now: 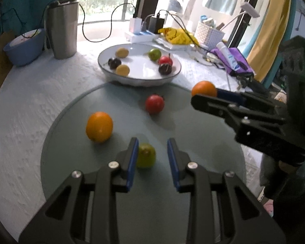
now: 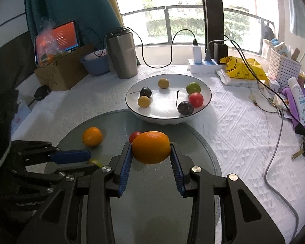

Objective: Organize fruits
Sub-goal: 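Carry the orange and lime onto the white plate and open both grippers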

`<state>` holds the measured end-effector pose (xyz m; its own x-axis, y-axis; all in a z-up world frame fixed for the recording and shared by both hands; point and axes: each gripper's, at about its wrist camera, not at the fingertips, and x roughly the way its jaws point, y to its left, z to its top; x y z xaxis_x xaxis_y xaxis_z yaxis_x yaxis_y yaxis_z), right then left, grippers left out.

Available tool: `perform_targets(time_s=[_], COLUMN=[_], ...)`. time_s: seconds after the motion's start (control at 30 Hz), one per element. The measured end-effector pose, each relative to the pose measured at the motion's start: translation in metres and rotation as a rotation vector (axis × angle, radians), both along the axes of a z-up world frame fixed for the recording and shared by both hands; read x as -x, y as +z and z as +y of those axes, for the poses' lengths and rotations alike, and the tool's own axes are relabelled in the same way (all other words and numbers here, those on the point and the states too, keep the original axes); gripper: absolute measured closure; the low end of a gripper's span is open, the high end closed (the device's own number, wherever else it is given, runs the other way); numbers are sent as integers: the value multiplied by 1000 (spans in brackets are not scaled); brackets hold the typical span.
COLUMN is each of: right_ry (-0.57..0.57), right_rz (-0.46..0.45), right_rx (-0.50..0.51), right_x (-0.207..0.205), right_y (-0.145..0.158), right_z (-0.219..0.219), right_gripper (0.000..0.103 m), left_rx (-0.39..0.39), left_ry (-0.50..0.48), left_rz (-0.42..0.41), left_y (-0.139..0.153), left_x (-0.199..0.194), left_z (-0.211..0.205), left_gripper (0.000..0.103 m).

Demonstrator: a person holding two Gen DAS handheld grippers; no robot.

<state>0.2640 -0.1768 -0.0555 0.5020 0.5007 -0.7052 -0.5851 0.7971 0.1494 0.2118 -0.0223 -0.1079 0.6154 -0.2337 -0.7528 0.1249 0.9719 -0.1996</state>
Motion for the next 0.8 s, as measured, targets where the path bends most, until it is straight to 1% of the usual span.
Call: perform_targets(time_s=[0.07, 0.2, 0.33, 0.43, 0.67, 0.8], right_ry=[-2, -7, -6, -6, -3, -1], right_rz=[2, 7, 10, 12, 22, 17], right_rx=[-1, -1, -5, -6, -7, -9], right_x=[1, 0, 0, -1, -7, -12], right_y=[-1, -3, -4, -4, -8, -5], right_z=[-2, -4, -5, -4, -2, -1], right_gripper=[63, 63, 63, 63, 63, 63], left_rx=[-20, -85, -109, -101, -78, -53], left_ry=[1, 39, 58, 61, 17, -9], left_rz=[-4, 6, 24, 52, 24, 24], left_y=[-1, -5, -12, -20, -15, -11], left_x=[2, 1, -1, -4, -4, -9], left_z=[-1, 2, 7, 10, 6, 3], left_gripper=[72, 72, 72, 72, 73, 74])
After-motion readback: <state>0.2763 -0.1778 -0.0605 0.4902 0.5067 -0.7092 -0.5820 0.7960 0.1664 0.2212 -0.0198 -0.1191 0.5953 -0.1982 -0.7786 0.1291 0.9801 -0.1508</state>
